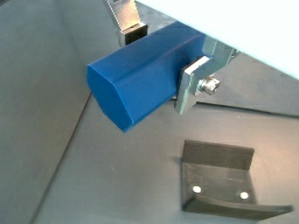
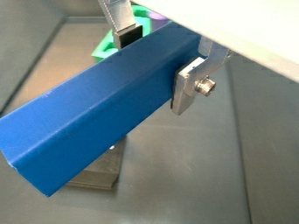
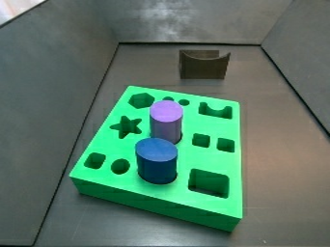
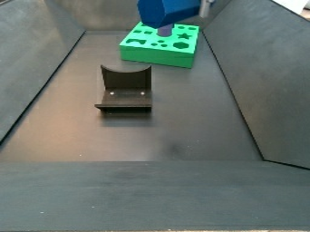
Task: Pick up the hexagon object. Move up. Place the hexagon object on the fixture. Regrasp the hexagon object. Move to above the board. Insert the hexagon object.
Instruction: Place the hexagon object on the fixture.
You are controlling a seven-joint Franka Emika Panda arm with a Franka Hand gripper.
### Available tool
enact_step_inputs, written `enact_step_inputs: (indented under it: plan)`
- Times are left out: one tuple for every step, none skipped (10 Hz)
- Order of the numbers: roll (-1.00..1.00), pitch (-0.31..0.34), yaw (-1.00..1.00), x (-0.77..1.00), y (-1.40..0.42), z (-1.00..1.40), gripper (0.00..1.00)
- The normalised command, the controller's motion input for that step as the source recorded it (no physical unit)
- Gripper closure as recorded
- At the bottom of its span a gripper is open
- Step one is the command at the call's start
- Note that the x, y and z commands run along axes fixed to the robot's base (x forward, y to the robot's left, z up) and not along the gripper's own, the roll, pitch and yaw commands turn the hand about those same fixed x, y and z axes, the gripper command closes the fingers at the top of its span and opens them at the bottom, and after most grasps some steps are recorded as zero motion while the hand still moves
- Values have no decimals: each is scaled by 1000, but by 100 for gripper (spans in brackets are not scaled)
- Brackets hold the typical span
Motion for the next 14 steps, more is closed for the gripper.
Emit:
enact_step_inputs:
  plan:
    - [-113, 141, 1000, 1000, -263, 72, 100]
    - [-125, 162, 1000, 1000, -222, 66, 100]
    - [-136, 177, 1000, 1000, -187, 56, 100]
    - [-150, 198, 1000, 1000, -151, 48, 100]
    - [-1000, 47, 573, 1000, 31, -355, 100]
    - [-1000, 39, 466, 1000, 71, -376, 100]
    - [-1000, 36, 435, 1000, 77, -316, 100]
    - [-1000, 45, 413, 1000, 58, -252, 100]
    - [-1000, 71, 390, 1000, 58, -196, 100]
    - [-1000, 102, 367, 900, 55, -137, 100]
    - [-1000, 142, 336, 767, 48, -79, 100]
    - [-1000, 201, 284, 603, 47, -35, 100]
    - [-1000, 244, 240, 489, 43, -28, 100]
    - [-1000, 292, 177, 381, 43, -21, 100]
